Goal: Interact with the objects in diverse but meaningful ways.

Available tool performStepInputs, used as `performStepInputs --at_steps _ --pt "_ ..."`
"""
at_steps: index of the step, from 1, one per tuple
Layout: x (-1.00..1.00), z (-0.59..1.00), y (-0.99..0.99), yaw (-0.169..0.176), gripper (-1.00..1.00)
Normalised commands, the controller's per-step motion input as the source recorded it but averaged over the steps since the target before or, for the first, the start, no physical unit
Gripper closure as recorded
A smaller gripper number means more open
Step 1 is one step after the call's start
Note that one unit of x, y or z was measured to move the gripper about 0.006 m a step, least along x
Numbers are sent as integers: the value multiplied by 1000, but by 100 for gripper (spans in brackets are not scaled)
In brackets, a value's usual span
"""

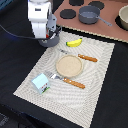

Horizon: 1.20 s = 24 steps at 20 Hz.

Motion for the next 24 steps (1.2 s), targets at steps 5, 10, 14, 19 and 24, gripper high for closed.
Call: performStepInputs --at_steps 5,10,14,19,24 --pt "58 -258 0 -9 -100" --pt "66 -234 0 -5 -100" --pt "60 -224 -11 -1 -100" --pt "138 -142 -13 0 100" --pt "183 -103 -1 0 100"
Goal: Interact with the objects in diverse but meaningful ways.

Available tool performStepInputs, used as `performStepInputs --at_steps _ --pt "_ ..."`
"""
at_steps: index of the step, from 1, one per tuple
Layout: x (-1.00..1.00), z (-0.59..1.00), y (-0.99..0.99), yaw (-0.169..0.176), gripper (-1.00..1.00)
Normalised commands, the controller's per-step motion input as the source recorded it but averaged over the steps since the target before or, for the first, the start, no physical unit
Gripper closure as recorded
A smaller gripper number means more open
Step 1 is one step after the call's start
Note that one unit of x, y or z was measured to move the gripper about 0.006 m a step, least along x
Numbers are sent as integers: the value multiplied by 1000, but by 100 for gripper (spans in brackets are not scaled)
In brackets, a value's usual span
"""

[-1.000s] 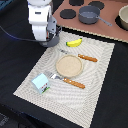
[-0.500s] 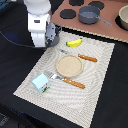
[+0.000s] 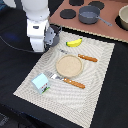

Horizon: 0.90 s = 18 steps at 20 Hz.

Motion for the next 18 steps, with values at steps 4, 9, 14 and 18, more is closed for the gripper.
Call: performStepInputs --at_steps 4,9,14,18 --pt "275 -18 0 -3 100" --pt "261 87 0 -26 100" --pt "133 68 0 -20 100" --pt "31 233 0 -10 100"
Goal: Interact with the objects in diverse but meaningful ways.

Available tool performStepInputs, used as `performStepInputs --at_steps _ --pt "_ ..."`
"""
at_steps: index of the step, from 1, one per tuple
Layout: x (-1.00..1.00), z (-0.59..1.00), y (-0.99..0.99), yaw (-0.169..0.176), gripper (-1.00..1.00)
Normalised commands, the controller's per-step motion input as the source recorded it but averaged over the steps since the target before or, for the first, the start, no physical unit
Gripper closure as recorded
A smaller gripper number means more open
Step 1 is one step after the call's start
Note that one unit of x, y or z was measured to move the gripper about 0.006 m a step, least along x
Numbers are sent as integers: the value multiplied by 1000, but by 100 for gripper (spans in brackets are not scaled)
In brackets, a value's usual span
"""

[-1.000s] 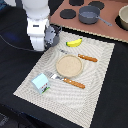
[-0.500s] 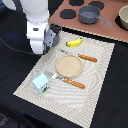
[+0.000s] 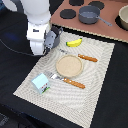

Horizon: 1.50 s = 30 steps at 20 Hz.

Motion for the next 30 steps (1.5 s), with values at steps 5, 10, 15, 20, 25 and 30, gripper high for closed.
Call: performStepInputs --at_steps 5,10,15,20,25,30 --pt "-321 883 113 -41 100" --pt "-459 1000 286 -52 100" --pt "-85 791 376 -40 100" --pt "-1 471 620 -25 100" --pt "-6 499 766 -3 100" --pt "0 477 775 0 100"
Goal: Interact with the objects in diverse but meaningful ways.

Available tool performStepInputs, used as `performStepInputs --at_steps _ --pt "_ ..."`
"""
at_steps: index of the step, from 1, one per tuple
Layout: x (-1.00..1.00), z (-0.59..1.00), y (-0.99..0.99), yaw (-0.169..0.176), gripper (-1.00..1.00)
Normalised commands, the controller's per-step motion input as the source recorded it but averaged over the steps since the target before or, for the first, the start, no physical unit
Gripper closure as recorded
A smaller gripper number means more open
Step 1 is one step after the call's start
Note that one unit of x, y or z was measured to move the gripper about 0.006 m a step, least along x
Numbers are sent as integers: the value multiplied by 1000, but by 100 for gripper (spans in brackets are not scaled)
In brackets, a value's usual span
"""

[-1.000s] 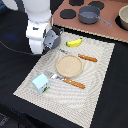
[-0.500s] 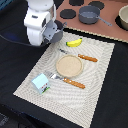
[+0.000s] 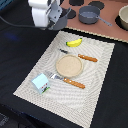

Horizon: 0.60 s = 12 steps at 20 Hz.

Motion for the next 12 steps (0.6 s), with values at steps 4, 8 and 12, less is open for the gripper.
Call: performStepInputs --at_steps 4,8,12 --pt "36 458 798 0 100" --pt "339 431 698 -10 100" --pt "529 233 499 -26 100"
